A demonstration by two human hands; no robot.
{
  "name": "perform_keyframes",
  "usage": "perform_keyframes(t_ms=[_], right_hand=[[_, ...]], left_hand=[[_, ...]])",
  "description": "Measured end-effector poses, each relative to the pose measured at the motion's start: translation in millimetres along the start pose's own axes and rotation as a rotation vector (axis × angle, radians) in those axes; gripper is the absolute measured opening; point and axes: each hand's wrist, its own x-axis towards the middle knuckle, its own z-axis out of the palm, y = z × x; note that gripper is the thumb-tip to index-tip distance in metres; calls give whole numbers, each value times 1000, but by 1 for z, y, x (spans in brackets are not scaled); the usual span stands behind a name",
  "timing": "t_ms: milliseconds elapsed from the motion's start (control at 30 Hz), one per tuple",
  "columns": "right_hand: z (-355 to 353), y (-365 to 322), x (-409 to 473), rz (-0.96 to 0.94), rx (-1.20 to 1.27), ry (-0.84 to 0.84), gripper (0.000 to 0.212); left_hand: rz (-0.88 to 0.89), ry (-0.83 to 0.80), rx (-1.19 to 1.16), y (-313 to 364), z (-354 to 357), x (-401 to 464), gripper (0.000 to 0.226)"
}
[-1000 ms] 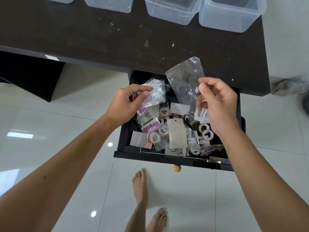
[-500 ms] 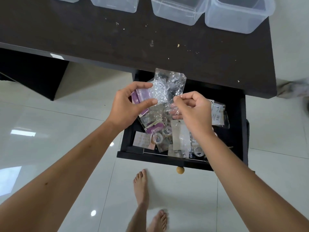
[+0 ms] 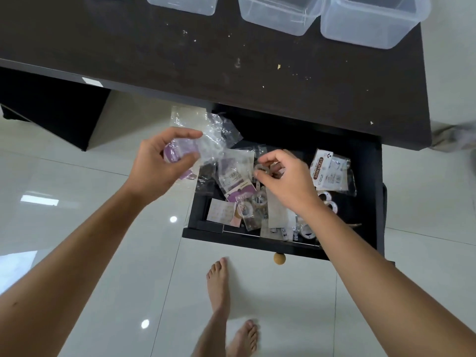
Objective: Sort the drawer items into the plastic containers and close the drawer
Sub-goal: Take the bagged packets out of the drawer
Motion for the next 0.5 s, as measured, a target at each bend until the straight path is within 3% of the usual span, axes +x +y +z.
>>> perform_keyframes(t_ms=[100,200,267,300,433,500], right_hand=[[15,-1,6,11,-115,77,45],[27,-3,16,138,-221,151,81],[30,-4,23,224,-270,136,90],[31,-5,24,248,-280,126,83],[27,-3,20,178,-179,196,22],[18,-6,15,162,-14,175,11]], left_hand=[[-27,40,-13,-3,-10,-6,37],[-50,53,-28,-8,-13,-9,41],[-62,46,-31,-11,-13,-11,41],[-66,43,-34,-12,-14,-11,40],[-72,51,-56,-13,-13,-12,36],[-72,64,-67,-11,-13,-11,35]])
